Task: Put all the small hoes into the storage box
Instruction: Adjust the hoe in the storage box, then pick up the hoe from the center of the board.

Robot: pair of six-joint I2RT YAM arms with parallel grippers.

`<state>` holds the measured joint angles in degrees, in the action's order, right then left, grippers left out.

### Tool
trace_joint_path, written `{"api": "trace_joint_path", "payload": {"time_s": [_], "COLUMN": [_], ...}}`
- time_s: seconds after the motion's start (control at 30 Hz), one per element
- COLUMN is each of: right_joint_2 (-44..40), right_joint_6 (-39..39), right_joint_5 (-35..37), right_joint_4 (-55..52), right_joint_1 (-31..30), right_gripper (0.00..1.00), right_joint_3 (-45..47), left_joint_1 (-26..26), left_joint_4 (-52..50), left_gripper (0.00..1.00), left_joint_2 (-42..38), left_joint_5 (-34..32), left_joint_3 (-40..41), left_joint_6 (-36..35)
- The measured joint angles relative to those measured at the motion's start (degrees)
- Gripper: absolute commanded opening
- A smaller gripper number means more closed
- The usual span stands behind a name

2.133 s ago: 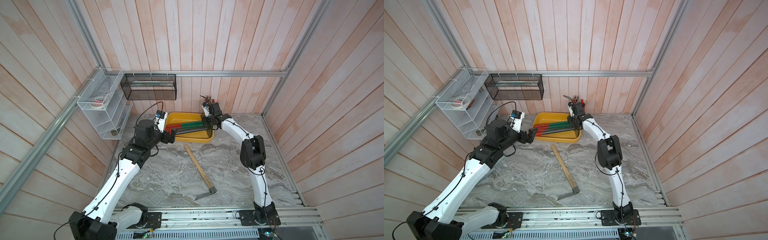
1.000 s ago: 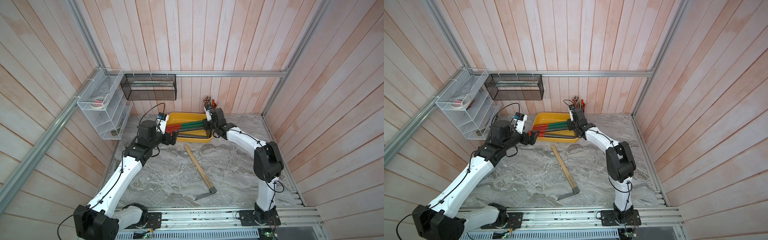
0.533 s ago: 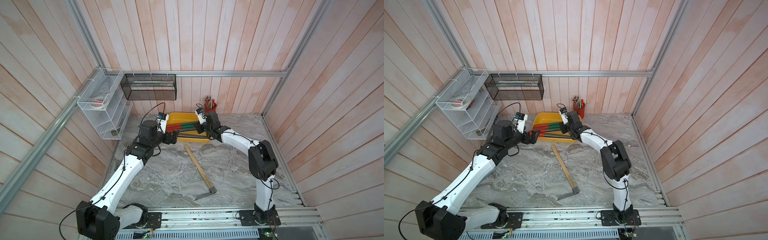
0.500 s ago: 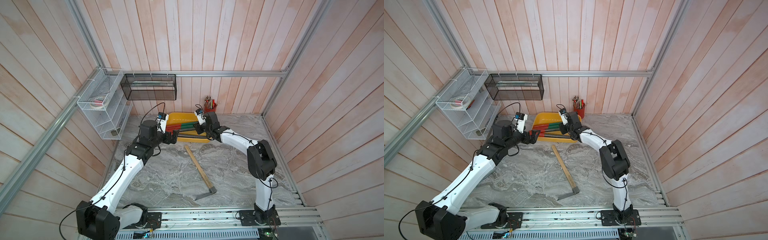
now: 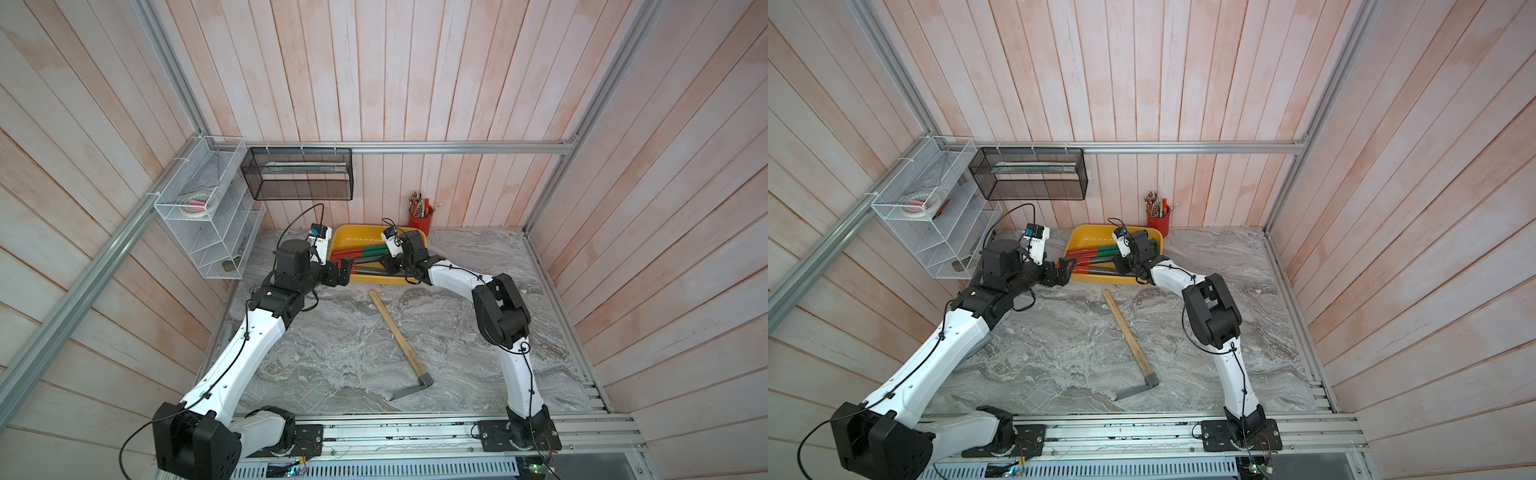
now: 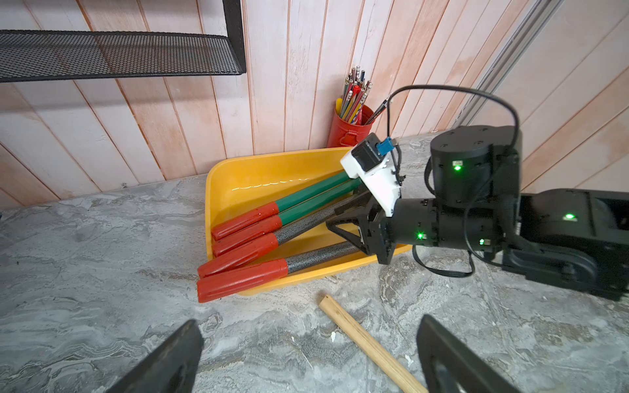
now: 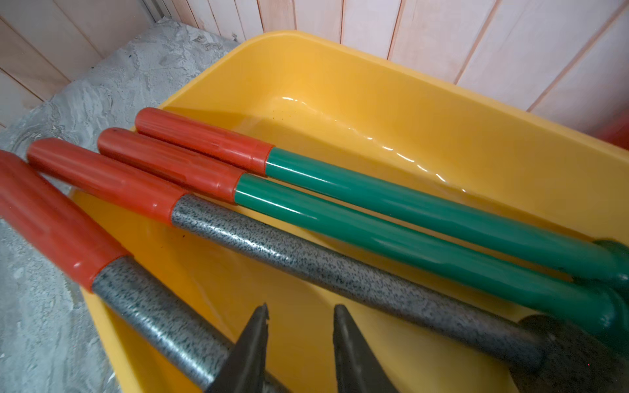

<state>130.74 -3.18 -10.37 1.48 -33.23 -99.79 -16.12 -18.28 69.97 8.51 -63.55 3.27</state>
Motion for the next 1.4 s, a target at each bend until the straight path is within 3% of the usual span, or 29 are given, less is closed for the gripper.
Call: {"api": "trace_joint_path", "payload": {"time_s": [0.57, 0.73, 0.93, 1.17, 1.3, 1.4], "right_joint_2": [10.4, 9.8, -2.2, -27.1, -39.2, -43.7], "right_joint_6": [-4.0, -4.1, -3.3, 0.6, 2.3, 0.7], "right_joint_5": [-3.9, -4.1, -3.5, -1.5, -1.1, -1.1], "right_joint_4": [-2.1, 0.0, 2.9, 3.4, -1.0, -9.5], "right_joint_1": [2.1, 3.2, 3.5, 0.3, -5.2, -8.3], "right_gripper": [0.38, 0.37, 0.37, 0.36, 0.35, 0.32], "right_joint_3": [-14.2, -11.9, 4.4, 21.1, 30.4, 34.7], "left_joint_1": [1.8, 1.8, 1.8, 1.8, 1.6, 1.2], "left_joint_4": [0.0, 0.0, 1.3, 5.7, 7.6, 9.6], "left_gripper": [1.00, 1.00, 1.00, 1.00, 1.00, 1.00], "left_joint_2": [2.8, 3.1, 3.5, 3.9, 5.3, 6.2], "left_joint_5": [0.2, 0.3, 1.3, 1.3, -0.3, -1.9], "left_joint_3": [0.0, 0.0, 0.0, 3.1, 3.9, 4.2], "left_joint_6": [0.0, 0.0, 0.0, 2.2, 2.4, 2.4]}}
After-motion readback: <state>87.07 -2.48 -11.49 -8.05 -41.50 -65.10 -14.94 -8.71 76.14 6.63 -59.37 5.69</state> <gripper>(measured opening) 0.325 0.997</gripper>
